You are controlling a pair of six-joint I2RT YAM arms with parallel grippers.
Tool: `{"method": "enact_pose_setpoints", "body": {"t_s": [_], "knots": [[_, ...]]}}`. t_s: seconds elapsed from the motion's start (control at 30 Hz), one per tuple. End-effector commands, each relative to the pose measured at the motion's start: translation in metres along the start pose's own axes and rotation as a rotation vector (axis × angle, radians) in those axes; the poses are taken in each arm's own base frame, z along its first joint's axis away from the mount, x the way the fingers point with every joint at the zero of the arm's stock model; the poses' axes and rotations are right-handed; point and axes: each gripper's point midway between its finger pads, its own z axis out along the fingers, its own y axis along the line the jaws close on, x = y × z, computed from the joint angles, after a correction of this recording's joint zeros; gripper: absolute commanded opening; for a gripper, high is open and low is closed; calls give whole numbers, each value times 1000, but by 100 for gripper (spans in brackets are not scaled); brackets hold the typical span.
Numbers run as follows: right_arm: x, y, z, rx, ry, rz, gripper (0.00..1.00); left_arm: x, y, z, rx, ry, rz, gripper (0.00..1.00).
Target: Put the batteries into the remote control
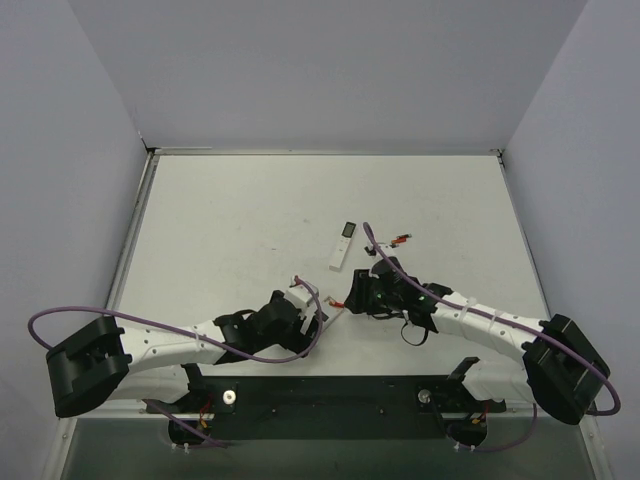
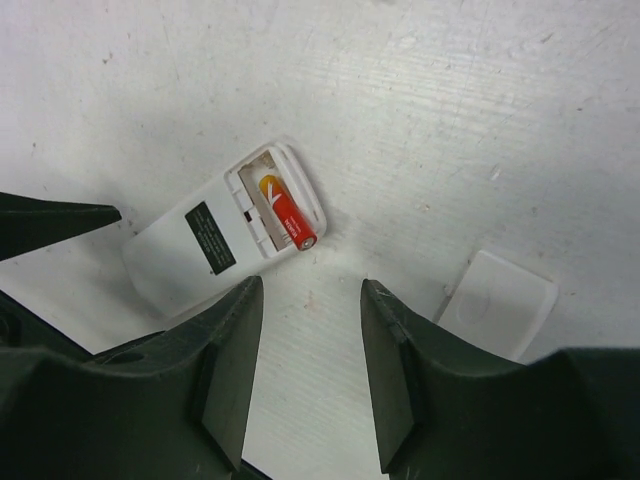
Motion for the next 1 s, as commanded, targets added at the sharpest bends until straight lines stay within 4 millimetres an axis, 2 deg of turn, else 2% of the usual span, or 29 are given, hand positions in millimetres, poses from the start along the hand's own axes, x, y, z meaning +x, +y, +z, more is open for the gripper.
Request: {"method": "enact_pose_setpoints", "body": {"t_s": [0.0, 0.17, 0.43, 0.7, 0.9, 0.97], "knots": [[-21, 14, -3, -94, -49, 22, 39, -35, -6, -3, -10, -89, 54, 92], [-20, 23, 2, -140, -19, 73, 39, -33, -9, 6, -7, -65, 105, 92], [-9, 17, 15, -121, 26, 113, 39, -28, -16, 16, -7, -9, 148, 90], [-4, 6, 25, -83, 46, 135, 31, -20, -18, 21, -4, 34, 164, 84], [-7, 10, 28, -106, 41, 145, 30, -17, -20, 23, 5, 51, 162, 80], [-8, 10, 30, -107, 40, 151, 30, -17, -22, 24, 9, 54, 162, 75]]}}
